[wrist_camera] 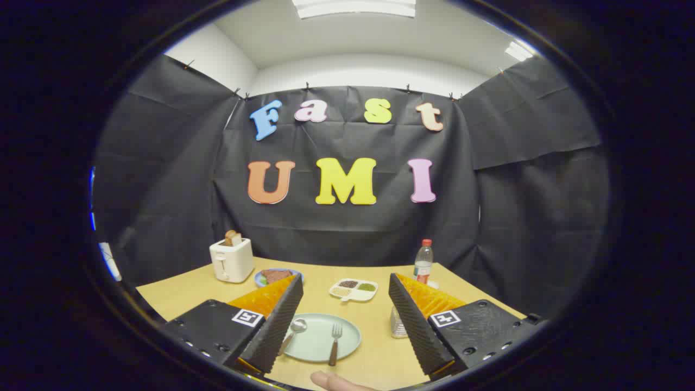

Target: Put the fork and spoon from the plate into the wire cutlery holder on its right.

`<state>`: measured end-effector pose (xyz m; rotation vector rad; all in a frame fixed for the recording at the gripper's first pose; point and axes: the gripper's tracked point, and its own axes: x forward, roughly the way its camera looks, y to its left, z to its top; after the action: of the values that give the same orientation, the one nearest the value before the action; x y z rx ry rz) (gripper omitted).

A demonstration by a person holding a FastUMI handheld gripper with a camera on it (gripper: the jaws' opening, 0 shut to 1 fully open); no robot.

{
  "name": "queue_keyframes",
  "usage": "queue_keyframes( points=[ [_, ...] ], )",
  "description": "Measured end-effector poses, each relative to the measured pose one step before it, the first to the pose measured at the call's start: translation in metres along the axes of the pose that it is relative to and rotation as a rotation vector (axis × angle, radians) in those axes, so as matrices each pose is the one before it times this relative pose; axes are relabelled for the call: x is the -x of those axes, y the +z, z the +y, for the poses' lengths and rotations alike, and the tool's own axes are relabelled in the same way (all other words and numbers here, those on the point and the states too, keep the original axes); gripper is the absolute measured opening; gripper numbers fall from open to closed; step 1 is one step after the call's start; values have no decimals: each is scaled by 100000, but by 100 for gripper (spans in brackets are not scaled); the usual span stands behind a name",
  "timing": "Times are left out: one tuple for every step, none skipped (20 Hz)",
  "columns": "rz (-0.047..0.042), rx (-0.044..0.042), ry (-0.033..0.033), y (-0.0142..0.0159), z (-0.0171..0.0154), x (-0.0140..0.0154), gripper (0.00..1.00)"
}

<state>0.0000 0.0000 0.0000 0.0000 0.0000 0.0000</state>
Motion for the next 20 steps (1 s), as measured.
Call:
queue_keyframes(
  points=[
    [442, 1370, -1245, -66, -151, -13, 95],
    [793, 1742, -2387, -31, -326, -2, 95],
    [624, 2868, -2452, -90, -206, -40, 95],
    [-224, 1845, -131, 220, 249, 196, 95],
    [-603, 315, -634, 150, 223, -20, 95],
    [-1013, 8, 98, 289, 136, 53, 95],
    [-206, -1125, 589, 43, 203, 60, 95],
    [305, -489, -1707, -14, -358, -64, 95],
    [281, -820, -1108, -115, -454, -54, 95],
    [354, -1387, 356, -38, 187, -25, 95],
    [30, -1116, -112, 52, 32, 53, 95],
    [352, -982, 138, -3, -18, -48, 95],
    [540, -279, -567, -202, -191, -139, 95],
    [401, 115, -971, -107, -245, -100, 95],
    [260, 155, -352, -151, -90, -129, 95],
    [59, -307, 221, -15, 62, -18, 95],
    [-508, -561, 827, 59, 211, -32, 95],
    [-315, -557, 739, 101, 110, -149, 95],
    [189, -421, 423, -217, 19, -138, 95],
    [648, -213, 31, -210, -64, -220, 95]
  ],
)
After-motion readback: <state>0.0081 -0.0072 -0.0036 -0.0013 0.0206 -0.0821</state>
